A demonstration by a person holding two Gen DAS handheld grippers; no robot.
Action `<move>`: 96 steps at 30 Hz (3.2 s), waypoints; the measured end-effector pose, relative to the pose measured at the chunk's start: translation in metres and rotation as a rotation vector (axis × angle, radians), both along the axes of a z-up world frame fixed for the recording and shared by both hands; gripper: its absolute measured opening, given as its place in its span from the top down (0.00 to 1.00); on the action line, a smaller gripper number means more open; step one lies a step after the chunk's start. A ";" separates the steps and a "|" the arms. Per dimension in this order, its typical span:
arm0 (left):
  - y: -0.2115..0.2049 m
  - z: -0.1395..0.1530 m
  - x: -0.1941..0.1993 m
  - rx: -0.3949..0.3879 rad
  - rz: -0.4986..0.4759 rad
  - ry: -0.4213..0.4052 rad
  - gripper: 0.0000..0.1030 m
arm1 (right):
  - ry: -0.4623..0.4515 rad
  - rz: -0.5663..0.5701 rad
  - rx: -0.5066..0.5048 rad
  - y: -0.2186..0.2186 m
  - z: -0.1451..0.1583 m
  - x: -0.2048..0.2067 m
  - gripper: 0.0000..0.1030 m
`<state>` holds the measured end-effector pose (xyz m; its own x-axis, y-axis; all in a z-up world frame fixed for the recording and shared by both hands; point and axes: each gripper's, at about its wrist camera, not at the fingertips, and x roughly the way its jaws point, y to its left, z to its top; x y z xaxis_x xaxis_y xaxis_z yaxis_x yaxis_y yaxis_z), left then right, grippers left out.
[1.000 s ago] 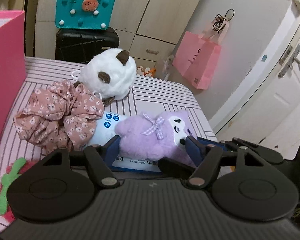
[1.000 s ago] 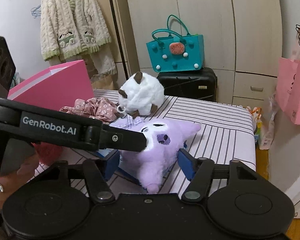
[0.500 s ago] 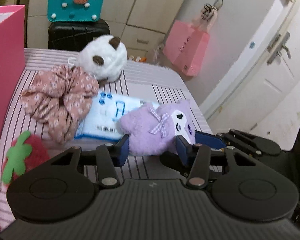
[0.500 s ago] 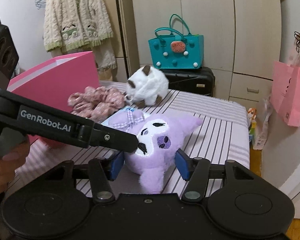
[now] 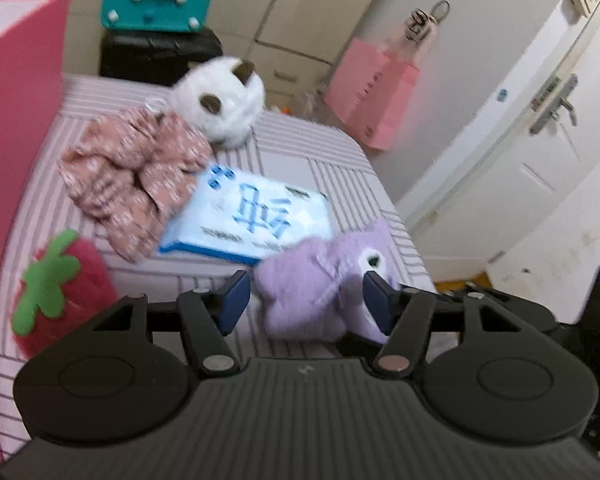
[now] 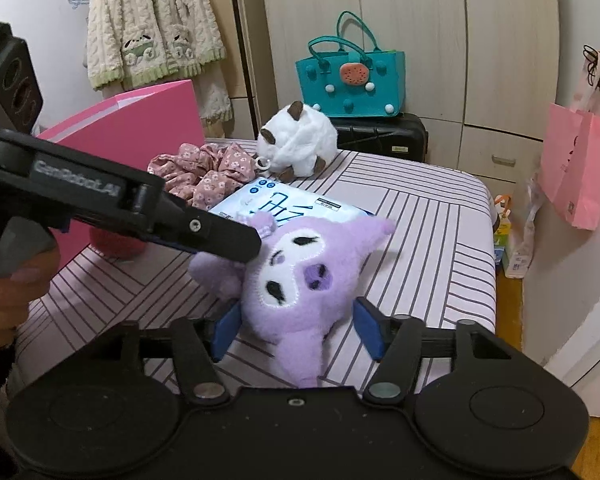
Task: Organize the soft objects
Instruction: 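Close the left tool on the purple plush toy's head, then lift the purple plush with the left tool and carry it over the pink box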
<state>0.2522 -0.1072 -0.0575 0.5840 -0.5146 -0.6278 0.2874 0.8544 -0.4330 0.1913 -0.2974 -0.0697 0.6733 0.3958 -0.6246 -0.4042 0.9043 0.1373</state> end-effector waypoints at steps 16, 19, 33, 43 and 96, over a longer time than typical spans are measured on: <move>-0.002 -0.015 0.002 -0.056 0.004 0.044 0.57 | 0.036 -0.100 0.032 0.006 0.001 0.001 0.46; -0.005 -0.013 -0.002 -0.054 0.003 0.030 0.63 | 0.039 -0.112 0.018 0.008 0.002 -0.001 0.46; -0.009 0.014 -0.041 0.033 -0.104 -0.050 0.63 | 0.063 -0.120 -0.052 0.019 0.026 -0.029 0.42; 0.012 0.047 -0.087 0.064 -0.104 -0.148 0.63 | 0.024 -0.050 -0.029 0.034 0.059 -0.060 0.39; 0.269 0.136 0.019 0.203 0.086 -0.029 0.63 | 0.172 0.456 -0.188 0.272 0.142 0.104 0.52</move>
